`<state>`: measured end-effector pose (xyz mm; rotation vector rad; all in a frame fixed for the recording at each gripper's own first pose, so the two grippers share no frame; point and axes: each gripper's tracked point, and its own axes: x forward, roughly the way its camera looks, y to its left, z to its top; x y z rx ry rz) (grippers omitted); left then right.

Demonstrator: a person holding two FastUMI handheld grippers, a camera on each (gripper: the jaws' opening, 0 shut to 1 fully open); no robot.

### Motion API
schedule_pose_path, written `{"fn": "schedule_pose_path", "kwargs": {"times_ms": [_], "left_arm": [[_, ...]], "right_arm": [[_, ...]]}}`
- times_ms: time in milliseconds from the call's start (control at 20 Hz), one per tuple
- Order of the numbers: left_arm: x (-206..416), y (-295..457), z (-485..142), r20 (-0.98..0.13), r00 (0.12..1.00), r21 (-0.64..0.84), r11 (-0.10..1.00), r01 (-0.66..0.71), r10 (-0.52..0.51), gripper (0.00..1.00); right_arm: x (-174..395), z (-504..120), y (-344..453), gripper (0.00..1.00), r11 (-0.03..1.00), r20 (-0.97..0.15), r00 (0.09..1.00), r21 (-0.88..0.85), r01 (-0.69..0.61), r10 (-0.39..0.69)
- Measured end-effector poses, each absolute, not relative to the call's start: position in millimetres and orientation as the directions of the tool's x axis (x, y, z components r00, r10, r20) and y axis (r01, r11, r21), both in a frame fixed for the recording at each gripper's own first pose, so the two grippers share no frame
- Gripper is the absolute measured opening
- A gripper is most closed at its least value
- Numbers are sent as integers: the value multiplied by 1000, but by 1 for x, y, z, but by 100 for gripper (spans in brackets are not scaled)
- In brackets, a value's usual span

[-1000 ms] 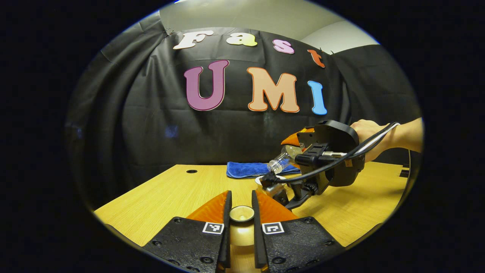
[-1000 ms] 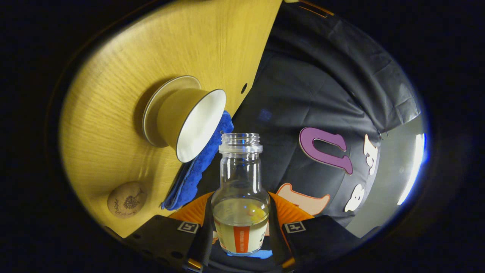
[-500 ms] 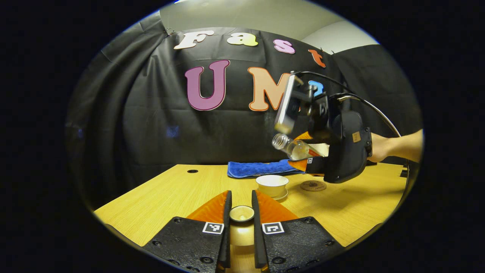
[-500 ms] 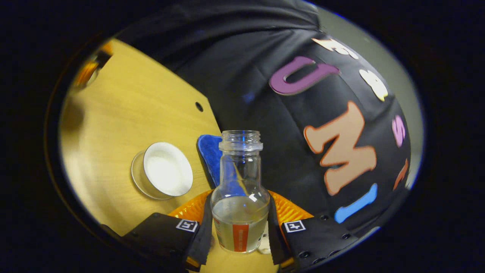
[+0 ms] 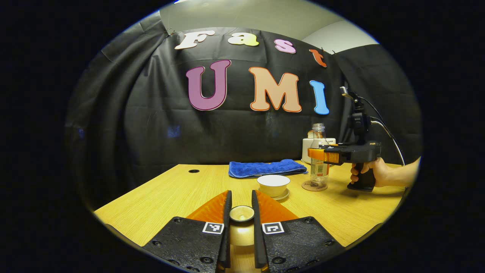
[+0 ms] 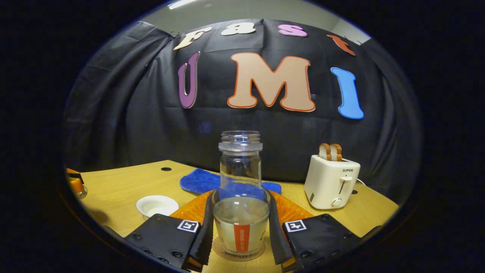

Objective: Open the teacup lid with one hand, grasp the water bottle and pour water into the teacup with the other hand; after pouring, place the water bottle on the coaster and then close the teacup lid.

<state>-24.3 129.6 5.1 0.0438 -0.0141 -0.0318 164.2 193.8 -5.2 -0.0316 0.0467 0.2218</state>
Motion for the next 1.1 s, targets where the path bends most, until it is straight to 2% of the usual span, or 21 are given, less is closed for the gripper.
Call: {"fn": "schedule_pose_path", "kwargs": {"times_ms": [150, 500, 850, 900, 1100], "left_arm": [[-24, 130, 5, 13, 999, 44, 999, 30, -30, 22], [-25, 130, 5, 14, 999, 44, 999, 30, -31, 22], [-25, 130, 5, 12, 1000, 44, 999, 23, -24, 22], [-24, 130, 4, 12, 1000, 44, 999, 23, -23, 22], [-25, 131, 4, 13, 1000, 45, 999, 21, -21, 23]], "right_arm": [[156, -1, 194, 68, 976, -53, 975, 37, -215, 217], [160, -13, 190, 66, 978, -55, 977, 25, -207, 208], [160, -14, 186, 72, 979, -26, 979, 40, -199, 200], [158, -20, 185, 75, 980, -48, 979, 48, -194, 196], [155, -19, 184, 95, 983, -46, 982, 39, -181, 183]]}}
